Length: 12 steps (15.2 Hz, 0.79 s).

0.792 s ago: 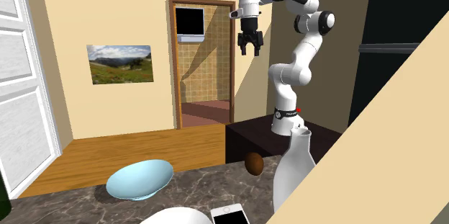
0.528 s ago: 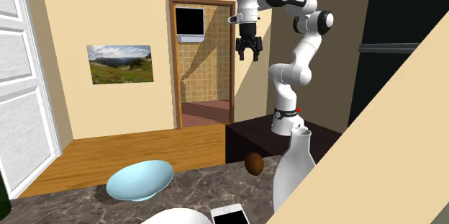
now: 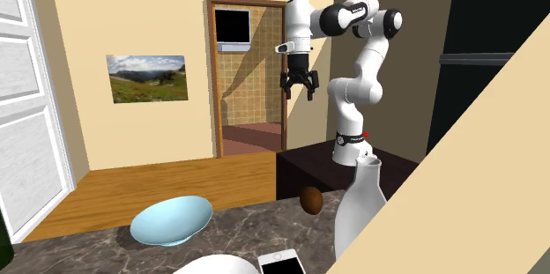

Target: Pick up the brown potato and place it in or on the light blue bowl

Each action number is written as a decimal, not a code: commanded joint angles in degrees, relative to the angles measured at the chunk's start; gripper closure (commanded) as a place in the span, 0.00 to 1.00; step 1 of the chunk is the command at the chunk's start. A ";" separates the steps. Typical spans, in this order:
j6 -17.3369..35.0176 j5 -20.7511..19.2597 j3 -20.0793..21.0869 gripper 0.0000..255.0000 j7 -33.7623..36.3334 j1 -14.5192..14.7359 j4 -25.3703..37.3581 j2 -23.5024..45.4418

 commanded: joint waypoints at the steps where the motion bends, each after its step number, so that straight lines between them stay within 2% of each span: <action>1: 5.21 0.69 -0.50 0.00 -3.07 1.67 -1.88 2.18; 7: 20.51 3.70 -2.22 0.00 -12.91 7.23 -5.61 11.22; 12: 32.66 8.44 -3.83 0.00 -22.76 13.01 -6.28 20.85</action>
